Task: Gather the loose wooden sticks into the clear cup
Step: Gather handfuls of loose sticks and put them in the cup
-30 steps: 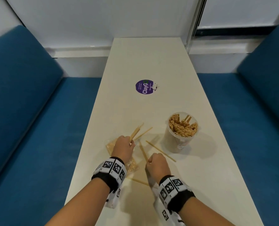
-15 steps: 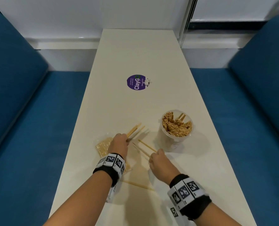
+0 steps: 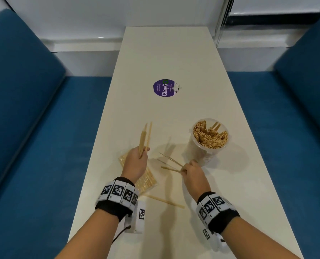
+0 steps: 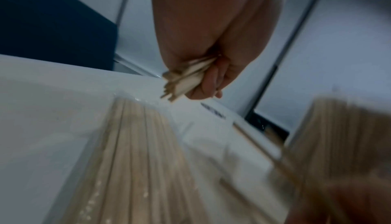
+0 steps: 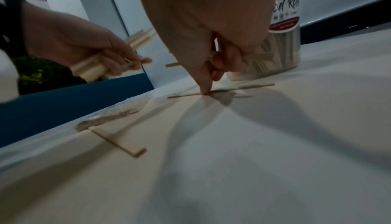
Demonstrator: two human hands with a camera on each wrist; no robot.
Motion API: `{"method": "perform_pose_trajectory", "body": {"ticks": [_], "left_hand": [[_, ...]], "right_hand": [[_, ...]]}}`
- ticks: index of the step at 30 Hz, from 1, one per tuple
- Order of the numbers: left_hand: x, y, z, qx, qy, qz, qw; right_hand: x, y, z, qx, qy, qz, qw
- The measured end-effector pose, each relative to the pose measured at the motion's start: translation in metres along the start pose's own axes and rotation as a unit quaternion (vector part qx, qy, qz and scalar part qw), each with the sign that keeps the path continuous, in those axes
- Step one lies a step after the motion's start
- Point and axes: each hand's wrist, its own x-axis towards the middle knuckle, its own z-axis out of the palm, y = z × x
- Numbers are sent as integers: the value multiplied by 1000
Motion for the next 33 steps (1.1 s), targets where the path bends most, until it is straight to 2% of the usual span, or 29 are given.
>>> {"method": "perform_pose_trajectory", "body": {"ticks": [3, 5, 7, 9, 12, 15, 17, 21, 24, 27, 28, 29, 31, 33], "left_hand": [[-17, -2, -15, -131, 21, -84, 988], [-29, -9, -20, -199, 3, -133, 971], [-41, -18, -24, -241, -20, -158, 957], [-53, -30, -25, -241, -30, -171, 955], [-72, -45, -23, -229, -37, -183, 955], [-90, -55, -21, -205, -25, -196, 959], [-99, -60, -18, -198, -25, -208, 958], [-114, -62, -18, -191, -39, -200, 960], [-121, -58, -17, -187, -41, -197, 962], [-126, -50, -12, -259, -45, -207, 942], [-128, -45, -10, -295, -39, -207, 932], [-130, -41, -8, -315, -34, -203, 927], [-131, -37, 0, -297, -34, -190, 935], [-133, -32, 8, -267, -38, -171, 948]], "right_hand": [[-13, -1, 0, -36, 6, -22, 999], [-23, 0, -2, -75, 39, -56, 995], [-32, -3, -2, -70, 19, -69, 995], [-42, -4, 4, -20, -24, -66, 997], [-57, -13, 18, 10, -86, -99, 991], [-68, -20, 26, -34, -117, -124, 985], [-70, -20, 30, -55, -103, -111, 987], [-71, -18, 35, -29, -64, -90, 993], [-84, -15, 34, -66, -48, -96, 992], [-96, -4, 35, -88, -78, -62, 991], [-99, -1, 35, -92, -67, -67, 991], [-104, -5, 27, -73, -72, -57, 993], [-105, -9, 18, -1, -62, -32, 998], [-109, -19, 8, 104, -112, -45, 987]]}}
